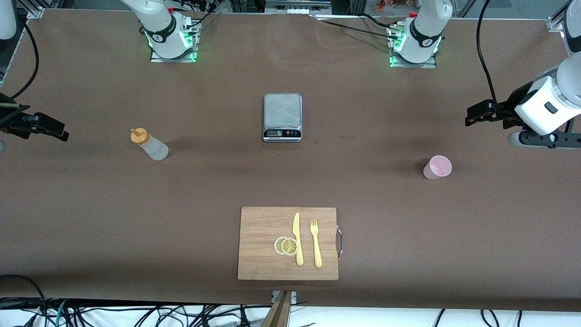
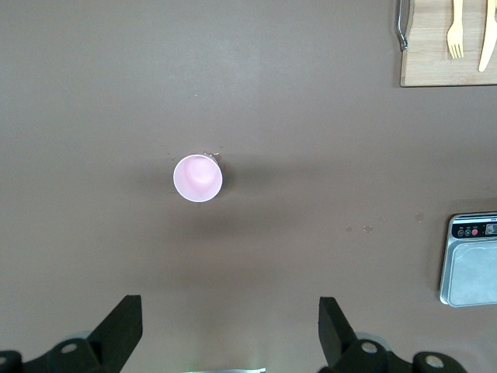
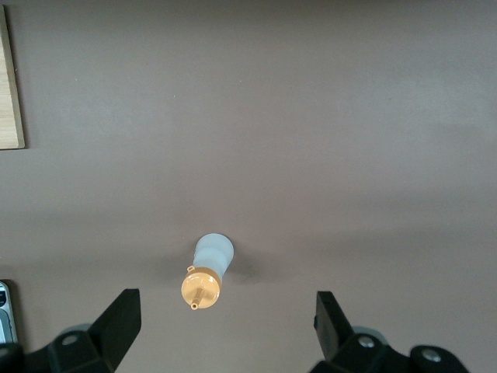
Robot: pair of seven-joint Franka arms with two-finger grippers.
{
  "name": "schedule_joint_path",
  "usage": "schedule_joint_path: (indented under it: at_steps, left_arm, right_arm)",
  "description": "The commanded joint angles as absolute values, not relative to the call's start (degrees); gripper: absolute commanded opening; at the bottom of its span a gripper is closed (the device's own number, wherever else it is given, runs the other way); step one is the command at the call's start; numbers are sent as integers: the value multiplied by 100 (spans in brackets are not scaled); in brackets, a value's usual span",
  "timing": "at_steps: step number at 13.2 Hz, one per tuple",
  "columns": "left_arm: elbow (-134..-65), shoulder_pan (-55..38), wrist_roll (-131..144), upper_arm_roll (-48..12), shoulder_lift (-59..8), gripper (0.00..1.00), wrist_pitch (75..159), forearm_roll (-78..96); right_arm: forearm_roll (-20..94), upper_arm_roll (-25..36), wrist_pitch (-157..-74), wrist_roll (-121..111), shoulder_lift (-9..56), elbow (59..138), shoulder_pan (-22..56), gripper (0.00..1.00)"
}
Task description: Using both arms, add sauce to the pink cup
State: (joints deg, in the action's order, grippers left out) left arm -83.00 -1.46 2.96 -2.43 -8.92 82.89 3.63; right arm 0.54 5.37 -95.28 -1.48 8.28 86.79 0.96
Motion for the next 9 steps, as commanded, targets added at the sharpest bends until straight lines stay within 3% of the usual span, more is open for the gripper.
schedule_joint_path:
  at_steps: [1, 9]
  left_arm:
    - [-8095, -150, 334, -237, -1011, 100, 8227, 404]
    - [-8086, -106, 325, -220, -1046, 100, 8227, 413]
  right_arm:
    - [97, 536, -9650, -211, 739, 8823, 88, 100]
    - [97, 545, -9668, -229, 721, 8859, 79, 100]
